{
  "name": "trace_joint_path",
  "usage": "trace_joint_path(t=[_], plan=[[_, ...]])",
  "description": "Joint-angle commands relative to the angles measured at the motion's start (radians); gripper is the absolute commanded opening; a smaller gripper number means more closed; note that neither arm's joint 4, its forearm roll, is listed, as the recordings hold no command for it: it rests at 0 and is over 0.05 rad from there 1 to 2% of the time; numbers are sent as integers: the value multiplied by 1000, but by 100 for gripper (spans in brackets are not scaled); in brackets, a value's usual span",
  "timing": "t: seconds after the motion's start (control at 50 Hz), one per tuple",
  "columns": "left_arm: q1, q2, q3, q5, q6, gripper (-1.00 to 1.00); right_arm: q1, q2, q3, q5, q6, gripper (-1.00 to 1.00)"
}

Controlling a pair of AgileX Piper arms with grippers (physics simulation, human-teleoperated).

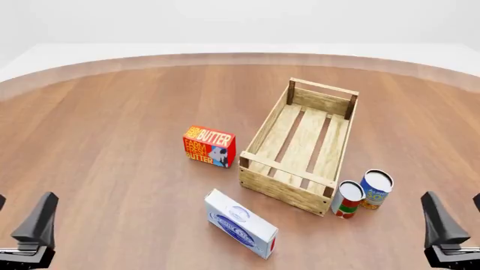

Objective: Pick up the ketchup, and put it in the wooden tray.

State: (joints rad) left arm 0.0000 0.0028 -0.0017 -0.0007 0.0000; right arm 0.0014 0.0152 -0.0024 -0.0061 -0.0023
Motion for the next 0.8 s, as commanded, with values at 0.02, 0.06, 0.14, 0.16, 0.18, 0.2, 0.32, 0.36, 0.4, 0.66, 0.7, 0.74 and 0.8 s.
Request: trace_joint_path(t=[0.02,0.06,0.14,0.16,0.18,0.2,0.32,0.36,0.4,0.66,0.7,0.74,0.8], plan=[[0,4,-3,-1,0,100,1,75,-4,-46,-3,100],[0,4,-3,-1,0,100,1,88,-4,-55,-8,100],[0,4,-3,-1,0,100,20,143,-2,-103,4,100],[0,4,-3,-1,0,100,20,180,-1,-132,1,100],[0,4,-3,-1,0,100,25,210,0,-155,-6,100],[0,4,-3,-1,0,100,35,241,0,-178,-27,100],[0,4,-3,-1,0,100,62,318,-7,-226,-44,100],[0,4,-3,-1,0,100,97,367,-8,-265,-55,100],[0,4,-3,-1,0,100,123,390,-7,-288,-65,100],[0,4,-3,-1,0,100,209,554,-56,-326,-81,100],[0,4,-3,-1,0,100,226,567,-66,-320,-72,100],[0,4,-3,-1,0,100,238,568,-80,-296,-65,100],[0,4,-3,-1,0,100,289,609,-110,-276,-44,100]])
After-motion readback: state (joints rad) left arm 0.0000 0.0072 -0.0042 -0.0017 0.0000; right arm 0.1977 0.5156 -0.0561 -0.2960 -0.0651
